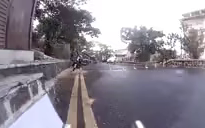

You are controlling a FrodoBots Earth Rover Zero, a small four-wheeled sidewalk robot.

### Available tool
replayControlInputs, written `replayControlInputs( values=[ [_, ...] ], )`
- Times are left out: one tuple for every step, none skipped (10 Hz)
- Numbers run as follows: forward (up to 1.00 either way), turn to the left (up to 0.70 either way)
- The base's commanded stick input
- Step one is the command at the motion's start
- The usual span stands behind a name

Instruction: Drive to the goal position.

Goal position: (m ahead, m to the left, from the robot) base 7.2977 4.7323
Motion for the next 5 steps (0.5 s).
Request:
replayControlInputs(
  values=[
    [0.5, 0.0],
    [0.5, 0.0],
    [0.5, 0.0],
    [0.5, 0.0],
    [0.5, 0.0]
  ],
)
